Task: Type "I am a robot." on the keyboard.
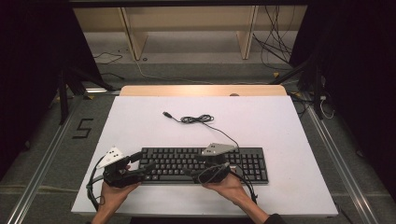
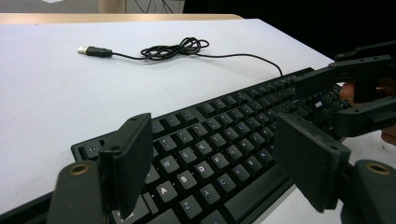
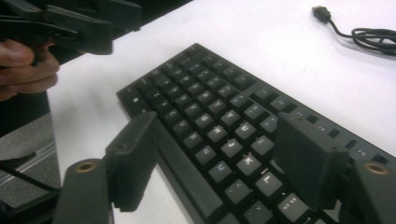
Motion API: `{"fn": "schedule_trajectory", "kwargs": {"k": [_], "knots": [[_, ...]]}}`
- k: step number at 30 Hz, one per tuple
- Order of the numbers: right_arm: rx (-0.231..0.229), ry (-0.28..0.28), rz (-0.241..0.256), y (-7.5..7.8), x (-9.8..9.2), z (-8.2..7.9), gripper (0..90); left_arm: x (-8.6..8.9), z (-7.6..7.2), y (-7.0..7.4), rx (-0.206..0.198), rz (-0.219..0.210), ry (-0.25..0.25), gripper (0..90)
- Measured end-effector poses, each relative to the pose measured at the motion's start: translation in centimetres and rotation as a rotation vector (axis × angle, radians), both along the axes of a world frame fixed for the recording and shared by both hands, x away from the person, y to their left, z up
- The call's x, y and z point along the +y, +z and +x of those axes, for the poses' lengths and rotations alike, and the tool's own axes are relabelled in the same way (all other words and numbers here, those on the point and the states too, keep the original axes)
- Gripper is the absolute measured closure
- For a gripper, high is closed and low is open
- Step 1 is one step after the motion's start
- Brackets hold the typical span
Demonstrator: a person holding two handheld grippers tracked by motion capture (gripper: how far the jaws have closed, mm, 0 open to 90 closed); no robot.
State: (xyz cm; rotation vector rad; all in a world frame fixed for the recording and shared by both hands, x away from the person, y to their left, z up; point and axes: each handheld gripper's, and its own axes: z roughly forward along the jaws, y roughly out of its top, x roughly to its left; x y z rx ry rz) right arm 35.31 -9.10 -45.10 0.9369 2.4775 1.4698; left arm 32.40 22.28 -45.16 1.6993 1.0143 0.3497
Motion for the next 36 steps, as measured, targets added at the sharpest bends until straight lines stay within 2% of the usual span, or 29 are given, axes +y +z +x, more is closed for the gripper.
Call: {"fn": "schedule_trajectory", "kwargs": {"k": [9,11,17,19,22,23,26,27,36], "knots": [[0.010,0.031,0.002,0.0,0.5,-0.6,26.6,-0.1,0.0,0.0,-0.002,-0.002,0.001,28.3],[0.008,0.037,0.003,0.0,0.7,-0.8,30.2,-0.1,0.0,0.0,-0.003,-0.003,0.001,28.3],[-0.007,0.050,-0.011,-0.1,1.0,-1.2,49.5,-0.1,0.0,0.0,-0.003,-0.002,0.002,28.3],[0.000,0.063,-0.028,-0.4,1.3,-1.2,56.7,-0.1,0.0,0.0,-0.004,-0.002,0.001,28.3],[0.005,0.067,-0.043,-0.6,1.6,-1.3,61.3,-0.1,0.0,0.0,-0.003,-0.001,0.001,28.3],[0.005,0.070,-0.056,-0.8,1.8,-1.4,66.7,-0.1,0.0,0.0,-0.003,-0.001,0.002,28.3],[0.009,0.071,-0.069,-1.0,2.0,-1.4,71.3,-0.1,0.0,0.0,-0.003,-0.001,0.001,28.3],[0.012,0.075,-0.081,-1.1,2.1,-1.4,76.0,-0.1,0.0,0.0,-0.003,0.000,0.000,28.3],[0.011,0.069,-0.124,-1.7,2.6,-1.3,89.1,-0.1,0.0,0.0,-0.005,0.000,0.000,28.3]]}}
